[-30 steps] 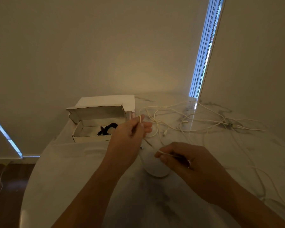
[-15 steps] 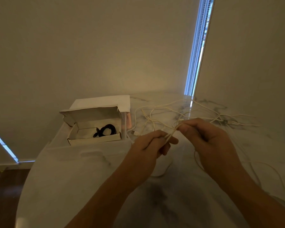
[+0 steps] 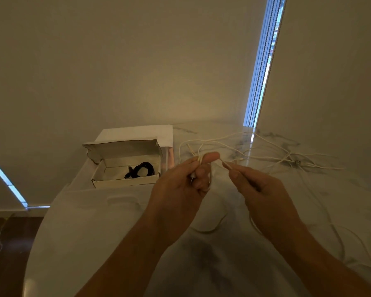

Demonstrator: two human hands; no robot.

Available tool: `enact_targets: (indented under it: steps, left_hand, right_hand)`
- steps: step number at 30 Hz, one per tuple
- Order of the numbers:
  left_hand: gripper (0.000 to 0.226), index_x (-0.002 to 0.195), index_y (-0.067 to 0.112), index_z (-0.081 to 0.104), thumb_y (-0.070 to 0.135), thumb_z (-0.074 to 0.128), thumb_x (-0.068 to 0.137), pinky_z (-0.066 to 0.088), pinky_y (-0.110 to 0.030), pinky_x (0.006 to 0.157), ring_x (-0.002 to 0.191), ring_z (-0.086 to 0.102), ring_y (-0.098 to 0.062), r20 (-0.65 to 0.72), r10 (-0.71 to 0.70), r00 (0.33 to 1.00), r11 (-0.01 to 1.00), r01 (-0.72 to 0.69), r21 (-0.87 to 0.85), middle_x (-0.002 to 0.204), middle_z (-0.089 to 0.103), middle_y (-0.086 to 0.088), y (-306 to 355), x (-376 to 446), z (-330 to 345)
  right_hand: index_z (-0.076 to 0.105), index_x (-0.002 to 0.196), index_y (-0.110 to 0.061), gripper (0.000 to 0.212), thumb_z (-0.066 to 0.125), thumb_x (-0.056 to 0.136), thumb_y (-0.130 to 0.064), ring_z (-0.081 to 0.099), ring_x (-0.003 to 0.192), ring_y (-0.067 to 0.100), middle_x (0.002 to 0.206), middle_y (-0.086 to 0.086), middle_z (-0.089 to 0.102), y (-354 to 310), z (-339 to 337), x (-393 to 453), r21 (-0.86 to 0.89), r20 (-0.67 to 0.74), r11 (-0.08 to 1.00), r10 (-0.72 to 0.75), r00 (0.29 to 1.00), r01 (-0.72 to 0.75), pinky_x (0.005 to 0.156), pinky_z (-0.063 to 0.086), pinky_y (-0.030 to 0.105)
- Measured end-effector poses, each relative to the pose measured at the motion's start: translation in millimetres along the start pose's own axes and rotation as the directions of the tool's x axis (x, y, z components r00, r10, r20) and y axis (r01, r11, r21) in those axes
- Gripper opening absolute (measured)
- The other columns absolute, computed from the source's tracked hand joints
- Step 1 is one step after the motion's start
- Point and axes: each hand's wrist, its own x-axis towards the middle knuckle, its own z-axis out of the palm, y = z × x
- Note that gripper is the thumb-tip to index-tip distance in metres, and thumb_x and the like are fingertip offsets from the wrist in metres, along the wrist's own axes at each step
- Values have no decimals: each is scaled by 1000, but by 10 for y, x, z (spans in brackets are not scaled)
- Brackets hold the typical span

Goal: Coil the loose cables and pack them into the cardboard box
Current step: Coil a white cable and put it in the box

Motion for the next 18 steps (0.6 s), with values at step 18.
enact_targets:
  steps: [18]
  left_hand:
    - [22, 115, -3, 62, 2, 50, 97, 56, -20, 75, 81, 65, -12, -390, 200, 899, 970, -239, -53, 89, 67, -7, 135, 82, -237]
  right_hand:
    - [51, 128, -56, 38, 54, 90, -54, 60, 76, -10, 81, -29, 65, -74, 155, -247, -359, 388, 909, -64, 919, 214, 67, 44, 10]
